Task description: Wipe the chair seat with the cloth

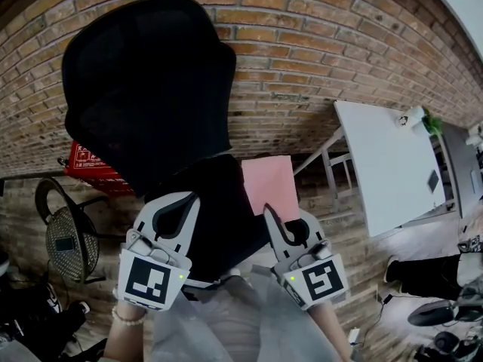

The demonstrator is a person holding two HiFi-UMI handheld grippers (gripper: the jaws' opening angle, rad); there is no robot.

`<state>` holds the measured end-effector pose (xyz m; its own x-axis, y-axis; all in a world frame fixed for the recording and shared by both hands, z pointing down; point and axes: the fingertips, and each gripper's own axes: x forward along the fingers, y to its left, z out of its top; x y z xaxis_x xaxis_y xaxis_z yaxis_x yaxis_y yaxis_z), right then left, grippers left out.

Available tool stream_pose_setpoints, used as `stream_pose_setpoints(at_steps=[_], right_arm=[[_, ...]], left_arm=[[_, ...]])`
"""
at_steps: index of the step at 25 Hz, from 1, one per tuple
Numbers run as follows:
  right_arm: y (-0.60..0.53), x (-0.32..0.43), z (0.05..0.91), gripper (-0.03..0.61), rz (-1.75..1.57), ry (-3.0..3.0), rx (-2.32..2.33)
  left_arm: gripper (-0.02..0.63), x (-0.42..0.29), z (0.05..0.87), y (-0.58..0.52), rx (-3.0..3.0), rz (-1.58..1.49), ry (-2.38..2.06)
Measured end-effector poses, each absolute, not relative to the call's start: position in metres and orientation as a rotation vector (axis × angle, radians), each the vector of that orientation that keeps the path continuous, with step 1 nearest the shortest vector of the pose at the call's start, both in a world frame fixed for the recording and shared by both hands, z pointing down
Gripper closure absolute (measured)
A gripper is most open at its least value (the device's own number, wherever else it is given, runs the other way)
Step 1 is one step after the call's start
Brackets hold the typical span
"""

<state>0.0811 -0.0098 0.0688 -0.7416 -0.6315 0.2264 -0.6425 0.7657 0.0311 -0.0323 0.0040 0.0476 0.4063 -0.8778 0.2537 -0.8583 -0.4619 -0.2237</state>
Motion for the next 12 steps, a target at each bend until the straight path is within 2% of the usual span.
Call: stream_pose_setpoints(at_steps=[12], right_arm=[[-0.0033, 0.0773, 0.0686, 0.528, 0.067, -2.755, 1.004]], left_arm=[[0.595, -0.0277, 0.0507, 0.0069, -2.595, -0.543, 1.571]])
